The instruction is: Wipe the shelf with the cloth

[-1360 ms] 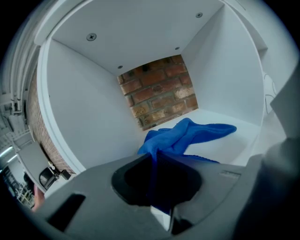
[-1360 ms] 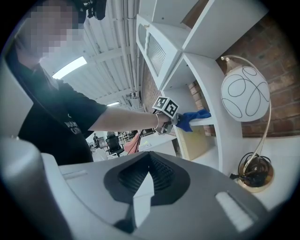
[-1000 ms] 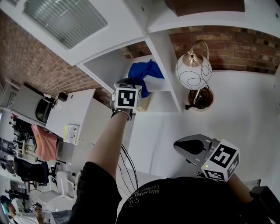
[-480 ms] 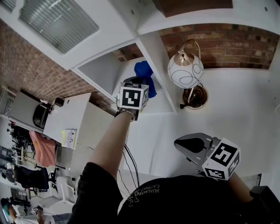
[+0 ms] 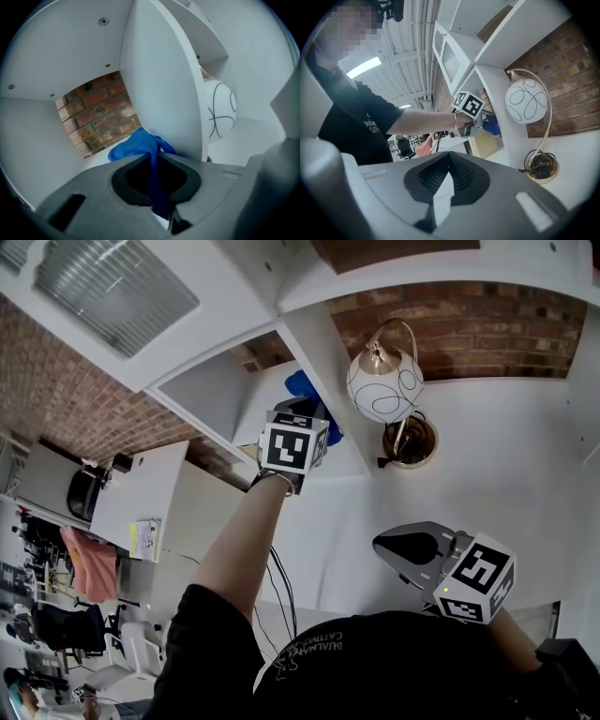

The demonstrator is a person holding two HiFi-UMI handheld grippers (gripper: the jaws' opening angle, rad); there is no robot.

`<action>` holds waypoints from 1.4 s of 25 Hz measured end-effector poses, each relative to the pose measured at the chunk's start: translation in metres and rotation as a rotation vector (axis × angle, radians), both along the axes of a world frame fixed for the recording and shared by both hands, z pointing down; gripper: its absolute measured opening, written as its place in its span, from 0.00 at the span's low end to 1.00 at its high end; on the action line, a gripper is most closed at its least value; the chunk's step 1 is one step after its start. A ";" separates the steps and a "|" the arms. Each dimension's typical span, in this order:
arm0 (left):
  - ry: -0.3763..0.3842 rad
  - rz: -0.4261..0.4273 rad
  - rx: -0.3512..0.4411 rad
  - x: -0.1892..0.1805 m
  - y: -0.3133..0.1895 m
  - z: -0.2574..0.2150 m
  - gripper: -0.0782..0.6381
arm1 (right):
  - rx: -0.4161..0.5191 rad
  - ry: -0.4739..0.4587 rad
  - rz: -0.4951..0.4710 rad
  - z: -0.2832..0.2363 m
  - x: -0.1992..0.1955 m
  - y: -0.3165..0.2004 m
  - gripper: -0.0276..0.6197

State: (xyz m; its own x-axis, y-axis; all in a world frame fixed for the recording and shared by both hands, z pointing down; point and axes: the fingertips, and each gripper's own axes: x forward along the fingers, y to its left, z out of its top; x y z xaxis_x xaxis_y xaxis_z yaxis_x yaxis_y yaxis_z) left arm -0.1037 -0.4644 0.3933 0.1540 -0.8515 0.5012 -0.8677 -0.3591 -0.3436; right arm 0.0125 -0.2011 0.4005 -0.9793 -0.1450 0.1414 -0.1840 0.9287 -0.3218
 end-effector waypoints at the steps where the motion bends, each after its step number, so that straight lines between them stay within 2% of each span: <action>1: 0.004 0.009 0.003 0.004 0.001 -0.001 0.14 | 0.003 0.001 0.004 0.000 0.001 0.000 0.05; 5: 0.025 0.022 0.038 0.007 0.001 -0.002 0.15 | 0.028 0.008 0.009 -0.002 0.003 0.001 0.06; 7: 0.022 -0.001 0.078 -0.002 0.001 -0.006 0.15 | 0.046 0.015 0.001 -0.005 0.002 0.003 0.06; 10: 0.065 -0.114 0.171 -0.038 0.005 -0.025 0.15 | 0.066 0.033 0.002 -0.010 0.004 0.005 0.05; 13: 0.106 -0.262 0.243 -0.093 0.015 -0.045 0.15 | 0.059 0.036 0.000 -0.013 0.002 0.006 0.05; 17: 0.077 -0.422 0.220 -0.163 0.035 -0.039 0.15 | 0.066 0.039 -0.019 -0.015 -0.004 0.009 0.06; 20: 0.064 -0.477 0.167 -0.193 0.047 -0.024 0.15 | 0.070 0.042 -0.016 -0.016 -0.005 0.010 0.06; 26: 0.039 -0.456 0.124 -0.191 0.046 -0.006 0.15 | 0.073 0.049 -0.012 -0.015 -0.004 0.011 0.06; 28: 0.005 -0.438 0.111 -0.182 0.044 -0.005 0.15 | 0.068 0.048 -0.005 -0.014 -0.003 0.011 0.05; 31: -0.050 -0.348 0.099 -0.154 0.034 -0.002 0.14 | 0.064 0.047 0.011 -0.014 0.000 0.010 0.05; 35: -0.021 -0.255 0.082 -0.112 0.021 -0.002 0.14 | 0.062 0.050 0.030 -0.014 0.003 0.009 0.06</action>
State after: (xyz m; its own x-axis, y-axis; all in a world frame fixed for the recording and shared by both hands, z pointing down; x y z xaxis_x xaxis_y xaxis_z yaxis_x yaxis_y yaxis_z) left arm -0.2161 -0.4431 0.3914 -0.0800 -0.8996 0.4294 -0.9191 -0.1002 -0.3811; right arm 0.0151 -0.1918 0.3864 -0.9662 -0.1845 0.1800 -0.2268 0.9404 -0.2533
